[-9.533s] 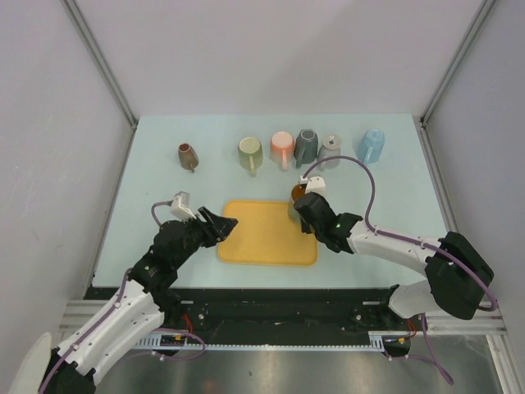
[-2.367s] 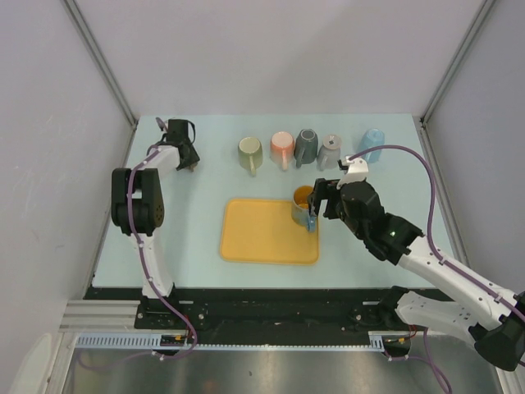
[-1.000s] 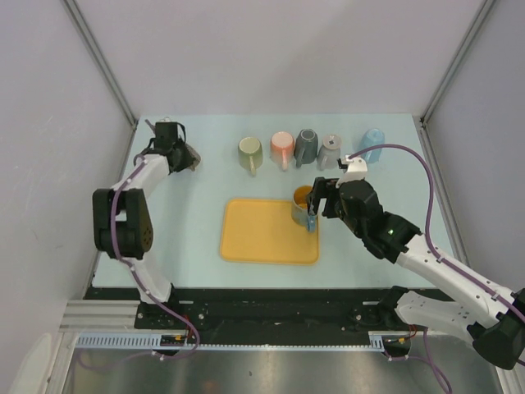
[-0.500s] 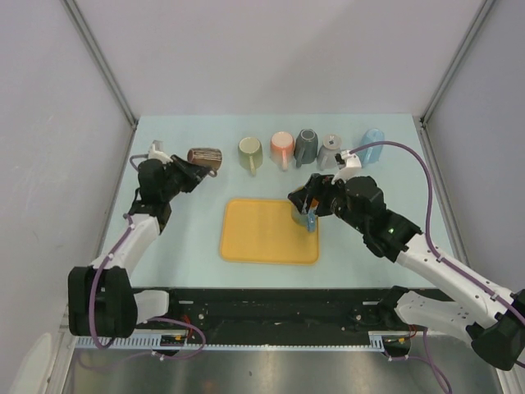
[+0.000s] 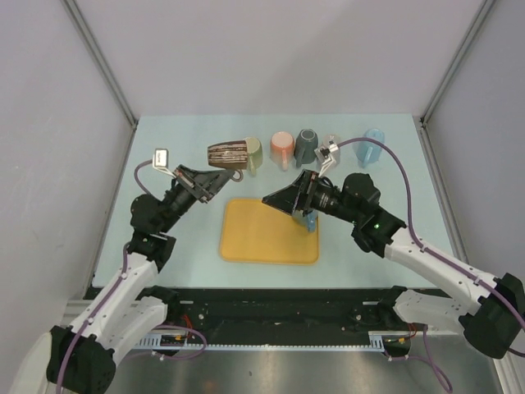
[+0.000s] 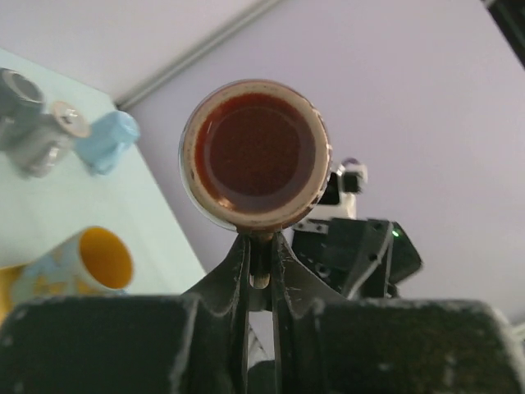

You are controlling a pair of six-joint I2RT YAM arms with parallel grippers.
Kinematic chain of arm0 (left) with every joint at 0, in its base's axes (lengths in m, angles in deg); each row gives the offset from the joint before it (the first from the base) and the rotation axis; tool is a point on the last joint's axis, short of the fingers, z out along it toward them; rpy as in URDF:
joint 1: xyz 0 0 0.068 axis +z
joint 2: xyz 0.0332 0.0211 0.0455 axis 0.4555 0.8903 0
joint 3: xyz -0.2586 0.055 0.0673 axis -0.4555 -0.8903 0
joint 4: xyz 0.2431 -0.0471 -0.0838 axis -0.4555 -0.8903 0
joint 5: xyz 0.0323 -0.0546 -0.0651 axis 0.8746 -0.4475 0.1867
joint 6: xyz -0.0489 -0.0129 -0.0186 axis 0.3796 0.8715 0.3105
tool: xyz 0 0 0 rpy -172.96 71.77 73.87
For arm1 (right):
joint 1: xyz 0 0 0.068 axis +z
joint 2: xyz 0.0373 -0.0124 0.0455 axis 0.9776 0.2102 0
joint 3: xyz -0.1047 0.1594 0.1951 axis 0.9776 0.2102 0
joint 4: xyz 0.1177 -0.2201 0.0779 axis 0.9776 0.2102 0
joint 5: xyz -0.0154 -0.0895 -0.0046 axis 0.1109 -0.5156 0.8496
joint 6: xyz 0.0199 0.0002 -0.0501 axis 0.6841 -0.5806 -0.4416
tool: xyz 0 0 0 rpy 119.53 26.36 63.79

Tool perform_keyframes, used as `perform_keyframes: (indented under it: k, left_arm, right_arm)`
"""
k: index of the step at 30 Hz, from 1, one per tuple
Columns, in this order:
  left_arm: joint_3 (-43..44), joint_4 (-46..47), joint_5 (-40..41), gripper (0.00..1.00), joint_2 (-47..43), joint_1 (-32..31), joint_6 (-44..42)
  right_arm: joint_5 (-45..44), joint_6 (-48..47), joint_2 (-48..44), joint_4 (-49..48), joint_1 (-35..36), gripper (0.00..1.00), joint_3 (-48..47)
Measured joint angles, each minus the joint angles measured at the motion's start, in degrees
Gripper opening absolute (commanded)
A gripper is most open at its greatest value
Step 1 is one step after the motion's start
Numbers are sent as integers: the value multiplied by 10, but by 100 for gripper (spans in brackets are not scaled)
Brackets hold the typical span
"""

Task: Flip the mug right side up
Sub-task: Turn over the cup at the center of the board.

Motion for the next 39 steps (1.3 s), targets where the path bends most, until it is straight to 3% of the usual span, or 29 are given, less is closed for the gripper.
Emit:
perform_keyframes:
  k: [7, 11, 26, 39]
  left_arm:
    - [-9, 25, 28, 0, -35, -80, 17]
    - [-16, 28, 42, 0, -39, -110, 17]
    - [-24, 28, 59, 0, -40, -153, 17]
    - [-24, 33, 76, 0, -40, -172, 16]
  right_arm:
    - [43, 72, 35, -148, 12, 78, 4]
    - [48, 82, 57, -187, 19, 74, 4]
    - [37, 63, 76, -191, 24, 49, -14]
    - [78, 54, 94, -174, 18, 37, -44]
